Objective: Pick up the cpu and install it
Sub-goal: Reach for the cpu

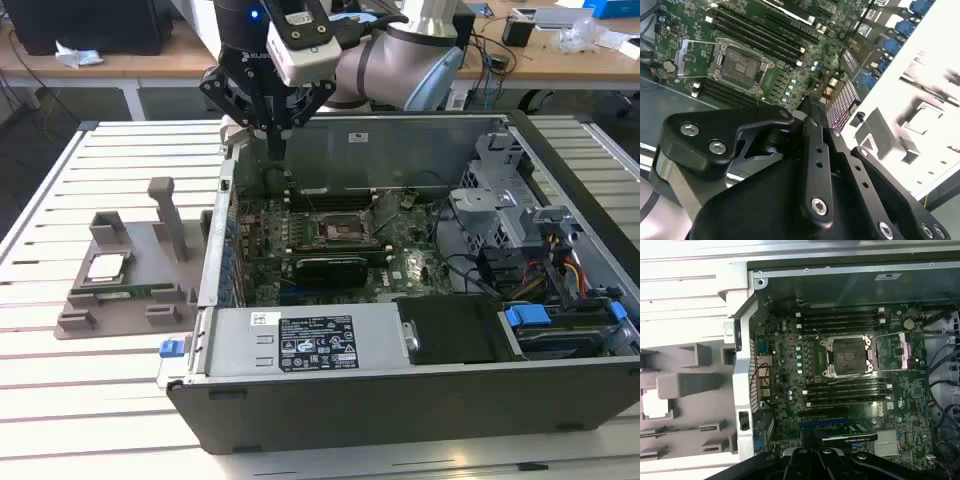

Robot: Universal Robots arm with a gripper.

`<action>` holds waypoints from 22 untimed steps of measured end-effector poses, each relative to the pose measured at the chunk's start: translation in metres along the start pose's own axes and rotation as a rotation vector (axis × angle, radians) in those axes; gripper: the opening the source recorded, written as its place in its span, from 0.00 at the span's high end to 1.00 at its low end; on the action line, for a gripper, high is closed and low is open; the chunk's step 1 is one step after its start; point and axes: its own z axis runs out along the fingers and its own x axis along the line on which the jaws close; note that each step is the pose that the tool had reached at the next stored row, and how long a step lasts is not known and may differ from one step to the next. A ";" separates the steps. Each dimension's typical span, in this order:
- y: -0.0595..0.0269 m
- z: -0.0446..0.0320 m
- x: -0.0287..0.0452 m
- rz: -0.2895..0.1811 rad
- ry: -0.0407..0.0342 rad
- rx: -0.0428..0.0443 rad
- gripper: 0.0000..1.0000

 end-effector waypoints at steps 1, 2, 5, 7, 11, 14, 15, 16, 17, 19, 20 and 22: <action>0.0000 0.0000 0.0006 0.000 -0.0001 0.0000 0.89; -0.0002 -0.0001 0.0026 0.000 0.0000 0.0000 0.89; -0.0006 -0.0002 0.0076 0.000 0.0000 0.0000 0.89; -0.0009 -0.0003 0.0122 0.000 0.0000 0.0000 0.89; -0.0017 -0.0006 0.0230 0.000 0.0000 0.0000 0.89; -0.0023 -0.0009 0.0314 0.000 0.0000 0.0000 0.89; -0.0025 -0.0009 0.0329 0.000 0.0000 0.0000 0.89; -0.0026 -0.0009 0.0355 0.000 -0.0001 0.0000 0.89; -0.0029 -0.0010 0.0385 0.000 0.0000 0.0000 0.89; -0.0035 -0.0013 0.0466 0.000 0.0000 0.0001 0.89; -0.0038 -0.0014 0.0515 0.000 -0.0001 0.0000 0.89; -0.0043 -0.0016 0.0586 0.000 -0.0001 0.0000 0.89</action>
